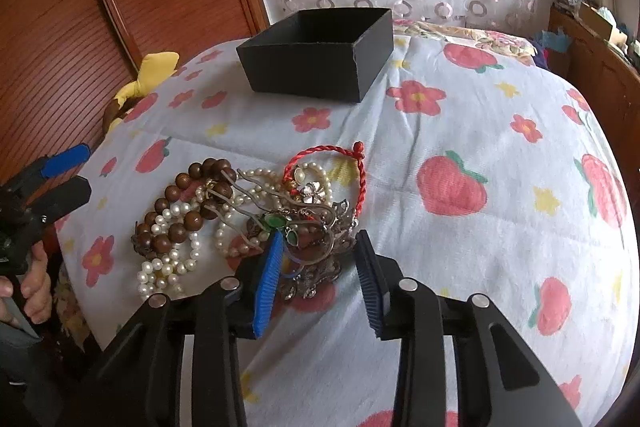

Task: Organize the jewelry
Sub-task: 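Return to the pile and grasp the silver forked hairpins with the right tool, then lift brown bead bracelet with left tool while right tool holds the hairpins, then carry bead bracelet with left tool to box while right tool carries hairpins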

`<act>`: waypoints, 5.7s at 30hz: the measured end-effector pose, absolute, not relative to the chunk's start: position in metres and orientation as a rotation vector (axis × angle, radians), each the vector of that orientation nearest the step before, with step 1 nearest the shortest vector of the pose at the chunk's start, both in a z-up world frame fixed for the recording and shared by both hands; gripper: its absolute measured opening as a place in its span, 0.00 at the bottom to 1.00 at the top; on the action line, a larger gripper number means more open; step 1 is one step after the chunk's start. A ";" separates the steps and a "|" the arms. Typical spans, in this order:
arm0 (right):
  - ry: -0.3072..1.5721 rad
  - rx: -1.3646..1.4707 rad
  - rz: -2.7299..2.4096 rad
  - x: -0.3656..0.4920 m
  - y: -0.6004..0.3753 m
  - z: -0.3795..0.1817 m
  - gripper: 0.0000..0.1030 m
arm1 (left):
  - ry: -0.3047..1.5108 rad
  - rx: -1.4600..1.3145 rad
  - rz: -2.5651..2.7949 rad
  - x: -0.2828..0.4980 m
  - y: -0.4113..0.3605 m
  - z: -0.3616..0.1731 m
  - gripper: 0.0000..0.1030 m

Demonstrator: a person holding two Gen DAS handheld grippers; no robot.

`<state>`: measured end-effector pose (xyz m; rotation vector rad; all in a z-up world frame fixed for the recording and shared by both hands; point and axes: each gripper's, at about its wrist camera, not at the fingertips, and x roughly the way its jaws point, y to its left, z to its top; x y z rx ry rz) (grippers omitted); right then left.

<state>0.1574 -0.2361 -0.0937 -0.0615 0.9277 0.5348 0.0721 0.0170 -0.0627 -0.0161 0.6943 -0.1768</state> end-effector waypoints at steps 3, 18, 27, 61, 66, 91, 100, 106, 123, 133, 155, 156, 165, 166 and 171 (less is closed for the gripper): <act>0.889 -0.043 0.523 0.152 -0.243 -0.086 0.19 | 0.697 -0.014 -0.177 0.073 0.016 -0.064 0.89; 0.798 -0.062 0.536 0.119 -0.277 -0.056 0.09 | 0.736 -0.007 -0.223 0.086 0.009 -0.075 0.87; 0.798 -0.044 0.494 0.109 -0.304 -0.057 0.09 | 0.858 -0.014 -0.330 0.127 -0.003 -0.089 0.37; 0.755 -0.100 0.502 0.105 -0.294 -0.048 0.09 | 0.785 0.037 -0.374 0.142 -0.017 -0.050 0.12; 0.826 -0.092 0.511 0.112 -0.291 -0.049 0.09 | 0.732 0.053 -0.388 0.133 -0.020 -0.025 0.12; 0.936 -0.097 0.428 0.115 -0.304 -0.083 0.40 | 0.729 0.054 -0.395 0.124 -0.022 -0.033 0.12; 0.967 0.084 0.477 0.128 -0.311 -0.090 0.20 | 0.725 0.051 -0.397 0.123 -0.022 -0.033 0.12; 0.908 -0.092 0.485 0.122 -0.288 -0.067 0.13 | 0.716 0.036 -0.398 0.123 -0.023 -0.032 0.12; 0.574 -0.930 0.397 0.109 -0.208 0.013 0.11 | 0.677 -0.006 -0.390 0.120 -0.007 -0.020 0.12; 0.543 -0.920 0.375 0.113 -0.211 0.033 0.11 | 0.665 -0.021 -0.386 0.119 0.001 -0.016 0.12; 0.499 -0.691 0.436 0.202 -0.191 0.056 0.11 | 0.540 0.065 -0.428 0.215 -0.033 0.066 0.12; 0.499 -0.679 0.442 0.210 -0.190 0.057 0.11 | 0.545 0.062 -0.426 0.225 -0.033 0.065 0.12; 0.537 -0.543 0.520 0.261 -0.182 0.038 0.12 | 0.637 0.047 -0.401 0.290 -0.025 0.029 0.12; 0.544 -0.528 0.529 0.266 -0.180 0.033 0.12 | 0.646 0.045 -0.399 0.294 -0.023 0.025 0.12; 0.588 -0.476 0.568 0.285 -0.172 0.007 0.12 | 0.693 0.027 -0.385 0.309 -0.012 0.002 0.12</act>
